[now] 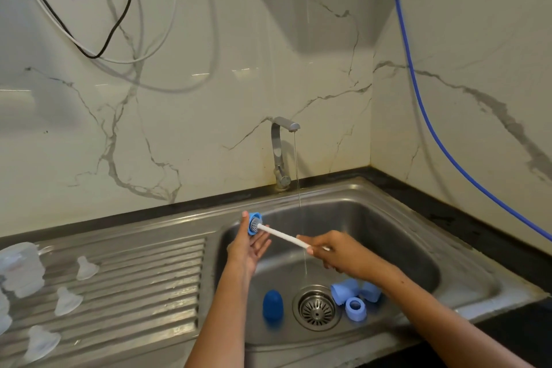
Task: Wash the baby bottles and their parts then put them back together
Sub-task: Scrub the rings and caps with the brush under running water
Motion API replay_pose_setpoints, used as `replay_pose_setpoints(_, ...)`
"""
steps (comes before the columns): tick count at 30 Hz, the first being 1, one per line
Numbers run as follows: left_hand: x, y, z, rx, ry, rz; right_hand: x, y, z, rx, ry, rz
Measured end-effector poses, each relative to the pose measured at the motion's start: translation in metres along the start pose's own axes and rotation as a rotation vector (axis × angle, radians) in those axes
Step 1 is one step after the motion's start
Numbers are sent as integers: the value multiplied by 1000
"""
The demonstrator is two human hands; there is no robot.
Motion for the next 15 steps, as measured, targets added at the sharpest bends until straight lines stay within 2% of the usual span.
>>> replay_pose_setpoints(2, 1, 1, 0, 25, 12, -30, 13, 4, 0, 32, 35, -343)
replay_pose_setpoints(4, -1, 1, -2, 31, 11, -56, 22, 10, -3, 41, 18, -369)
replay_pose_setpoints(7, -5, 1, -4, 17, -6, -107, 19, 16, -9, 71, -48, -6)
replay_pose_setpoints(10, -4, 4, -7, -41, -1, -213, 17, 21, -11, 4, -136, 356)
replay_pose_setpoints(13, 0, 9, -8, -73, 6, -186, 16, 17, -10, 10, -172, 413)
replay_pose_setpoints(15, -3, 8, -10, -56, -7, -60, 14, 15, -6, 36, -95, 280)
Point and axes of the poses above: each hand's wrist, its own z-axis towards the middle knuckle, its own x-axis out of the back of the hand, y = z × x, the point moved 2 cm from there along z, towards the middle knuckle, and after that the axes turned 9 degrees about -y, right-handed, at the moved point
